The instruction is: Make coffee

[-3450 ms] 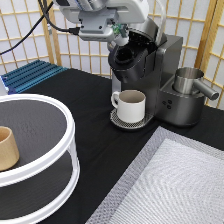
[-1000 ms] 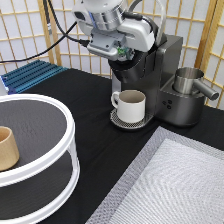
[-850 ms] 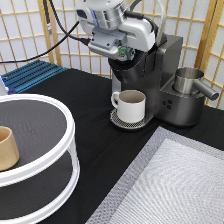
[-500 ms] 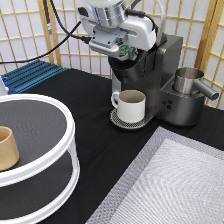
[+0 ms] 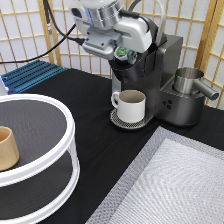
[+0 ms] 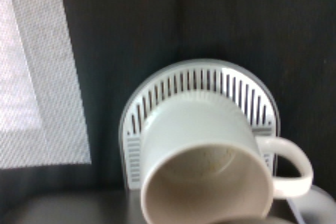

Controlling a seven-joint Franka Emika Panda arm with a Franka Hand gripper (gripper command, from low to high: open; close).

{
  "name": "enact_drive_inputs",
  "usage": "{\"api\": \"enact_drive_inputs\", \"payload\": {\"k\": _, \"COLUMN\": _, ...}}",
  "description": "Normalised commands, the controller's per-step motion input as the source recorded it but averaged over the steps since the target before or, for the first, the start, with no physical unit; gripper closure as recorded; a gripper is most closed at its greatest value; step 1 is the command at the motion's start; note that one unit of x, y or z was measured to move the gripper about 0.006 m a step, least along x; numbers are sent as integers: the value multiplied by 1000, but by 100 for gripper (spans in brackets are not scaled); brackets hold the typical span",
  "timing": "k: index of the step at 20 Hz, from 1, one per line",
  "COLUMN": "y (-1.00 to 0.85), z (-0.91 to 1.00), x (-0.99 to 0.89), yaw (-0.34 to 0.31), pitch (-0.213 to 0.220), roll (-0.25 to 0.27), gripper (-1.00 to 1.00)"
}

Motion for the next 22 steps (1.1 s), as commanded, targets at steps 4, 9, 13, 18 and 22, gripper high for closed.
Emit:
{"api": "enact_drive_inputs", "payload": {"k": 4, "y": -654, "z": -22, "x": -503, "yaw": -33, "pitch": -23, "roll": 61, "gripper": -100}}
{"api": "enact_drive_inputs", "payload": {"k": 9, "y": 124, "z": 704, "x": -239, "yaw": -63, "pitch": 0, "roll": -3, "gripper": -100}}
{"api": "enact_drive_inputs", "payload": {"k": 13, "y": 647, "z": 1000, "x": 24, "yaw": -48, "pitch": 0, "roll": -26, "gripper": -100}}
{"api": "enact_drive_inputs", "payload": {"k": 18, "y": 803, "z": 1000, "x": 90, "yaw": -69, "pitch": 0, "roll": -53, "gripper": -100}}
{"api": "enact_drive_inputs", "payload": {"k": 22, "y": 896, "z": 837, "x": 68, "yaw": -73, "pitch": 2, "roll": -114, "gripper": -100}}
